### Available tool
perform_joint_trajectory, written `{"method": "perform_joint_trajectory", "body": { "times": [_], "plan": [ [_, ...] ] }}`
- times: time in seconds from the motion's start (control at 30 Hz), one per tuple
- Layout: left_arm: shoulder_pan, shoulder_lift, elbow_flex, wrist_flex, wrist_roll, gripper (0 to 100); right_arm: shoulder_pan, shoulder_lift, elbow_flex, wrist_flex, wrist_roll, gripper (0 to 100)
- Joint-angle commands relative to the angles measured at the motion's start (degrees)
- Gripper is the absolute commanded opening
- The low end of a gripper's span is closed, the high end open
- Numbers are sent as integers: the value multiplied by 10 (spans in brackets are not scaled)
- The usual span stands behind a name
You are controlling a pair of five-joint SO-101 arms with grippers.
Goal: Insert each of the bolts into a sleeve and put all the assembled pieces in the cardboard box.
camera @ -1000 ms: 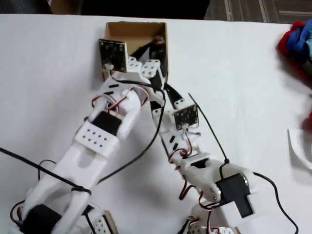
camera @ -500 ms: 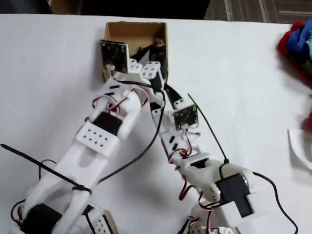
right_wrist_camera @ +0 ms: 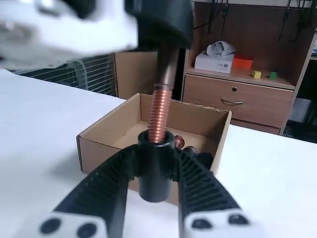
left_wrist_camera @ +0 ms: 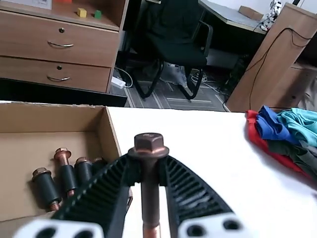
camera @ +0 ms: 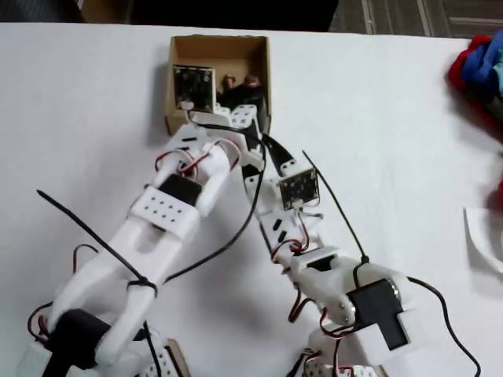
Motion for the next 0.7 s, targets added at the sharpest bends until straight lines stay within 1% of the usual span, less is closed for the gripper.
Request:
{"method": "perform_joint_trajectory", "body": {
  "times": [0.0, 0.17, 0.3, 0.47, 0.67],
  "plan": [
    [-4, -2, -7, -18, -46, 26, 0, -31, -4, 1, -4, 19],
    [2, -4, -2, -9, -105, 26, 0, -31, -7, 2, -4, 19],
    [4, -5, -3, 36, -138, 26, 0, -30, -7, 2, -4, 19],
    [0, -5, -1, 81, -143, 26, 1, -30, -8, 2, -4, 19],
    [14, -5, -1, 85, -141, 25, 4, -30, -8, 2, -4, 19]
  ]
}}
